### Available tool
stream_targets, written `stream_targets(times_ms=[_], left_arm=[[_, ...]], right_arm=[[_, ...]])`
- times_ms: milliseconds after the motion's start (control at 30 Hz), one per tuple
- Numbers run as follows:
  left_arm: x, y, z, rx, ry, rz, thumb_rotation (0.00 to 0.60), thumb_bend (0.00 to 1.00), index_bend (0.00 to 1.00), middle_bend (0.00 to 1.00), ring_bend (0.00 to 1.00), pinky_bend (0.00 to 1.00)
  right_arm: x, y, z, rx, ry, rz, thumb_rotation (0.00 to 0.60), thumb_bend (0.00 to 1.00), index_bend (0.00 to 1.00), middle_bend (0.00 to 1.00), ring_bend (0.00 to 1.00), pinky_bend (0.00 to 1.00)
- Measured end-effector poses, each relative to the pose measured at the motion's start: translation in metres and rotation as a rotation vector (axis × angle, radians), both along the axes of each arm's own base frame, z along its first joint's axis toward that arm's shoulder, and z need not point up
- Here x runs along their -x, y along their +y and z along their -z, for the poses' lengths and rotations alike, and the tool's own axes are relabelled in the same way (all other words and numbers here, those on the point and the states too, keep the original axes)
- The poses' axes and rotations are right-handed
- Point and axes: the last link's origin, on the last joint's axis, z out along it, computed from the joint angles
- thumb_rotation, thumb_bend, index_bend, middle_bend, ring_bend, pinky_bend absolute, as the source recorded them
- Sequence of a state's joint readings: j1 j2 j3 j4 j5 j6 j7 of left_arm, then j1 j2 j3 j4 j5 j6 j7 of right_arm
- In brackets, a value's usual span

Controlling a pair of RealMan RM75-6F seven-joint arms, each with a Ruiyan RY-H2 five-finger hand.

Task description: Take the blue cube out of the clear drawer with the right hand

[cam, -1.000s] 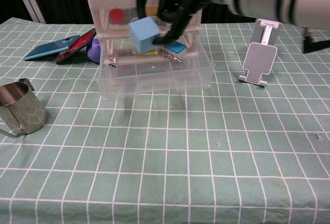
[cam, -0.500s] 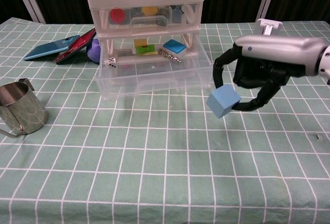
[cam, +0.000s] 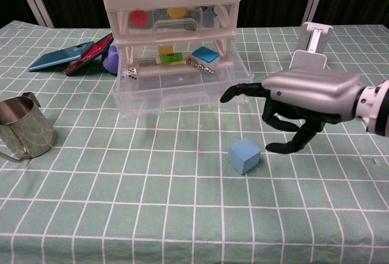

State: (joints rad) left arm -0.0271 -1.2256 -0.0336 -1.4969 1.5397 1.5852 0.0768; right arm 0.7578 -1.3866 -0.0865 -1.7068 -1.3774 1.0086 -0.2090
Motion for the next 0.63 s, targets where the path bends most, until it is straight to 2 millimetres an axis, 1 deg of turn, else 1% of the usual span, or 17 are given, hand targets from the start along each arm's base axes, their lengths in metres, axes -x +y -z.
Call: stream_targets(times_ms=[33,67,100,133,200,233,300,333,433,533,633], left_arm=[[0.000,0.001,0.001,0.003,0.000,0.000,0.600,0.06,0.22,0.22,0.17,0.19],[0.001,0.002,0.001,0.007,0.001,0.001,0.600,0.06,0.22,0.22,0.17,0.19],[0.001,0.003,0.002,0.011,0.001,0.002,0.600,0.06,0.22,0.22,0.17,0.19],[0.001,0.004,0.003,0.014,0.001,0.002,0.600,0.06,0.22,0.22,0.17,0.19],[0.001,0.007,0.004,0.020,0.001,0.004,0.600,0.06,0.22,0.22,0.17,0.19],[0.001,0.008,0.005,0.021,0.002,0.005,0.600,0.06,0.22,0.22,0.17,0.19],[0.001,0.010,0.006,0.023,0.005,0.007,0.600,0.06,0.22,0.22,0.17,0.19],[0.000,0.012,0.006,0.023,0.006,0.008,0.600,0.06,0.22,0.22,0.17,0.19],[-0.001,0.014,0.007,0.025,0.006,0.013,0.600,0.06,0.22,0.22,0.17,0.19],[-0.002,0.016,0.008,0.025,0.005,0.016,0.600,0.06,0.22,0.22,0.17,0.19],[-0.003,0.017,0.008,0.026,0.004,0.016,0.600,0.06,0.22,0.22,0.17,0.19]], right_arm=[[0.002,0.000,-0.009,0.035,-0.010,0.004,0.600,0.20,0.00,0.61,0.66,0.91],[0.005,0.000,-0.016,0.065,-0.018,0.008,0.600,0.20,0.00,0.52,0.55,0.80],[0.008,0.001,-0.024,0.098,-0.026,0.015,0.600,0.20,0.00,0.43,0.40,0.64],[0.013,0.002,-0.036,0.148,-0.035,0.028,0.600,0.20,0.00,0.37,0.32,0.53],[0.023,0.005,-0.056,0.229,-0.049,0.054,0.600,0.20,0.00,0.23,0.12,0.25],[0.031,0.008,-0.070,0.285,-0.057,0.075,0.600,0.20,0.00,0.17,0.05,0.14],[0.045,0.016,-0.090,0.366,-0.065,0.115,0.600,0.20,0.00,0.09,0.00,0.03],[0.055,0.023,-0.104,0.416,-0.067,0.147,0.600,0.20,0.00,0.06,0.00,0.00],[0.078,0.044,-0.131,0.516,-0.066,0.228,0.600,0.20,0.00,0.03,0.00,0.00],[0.098,0.065,-0.149,0.576,-0.064,0.300,0.600,0.20,0.00,0.02,0.00,0.00],[0.112,0.080,-0.157,0.597,-0.072,0.353,0.600,0.20,0.00,0.02,0.00,0.00]])
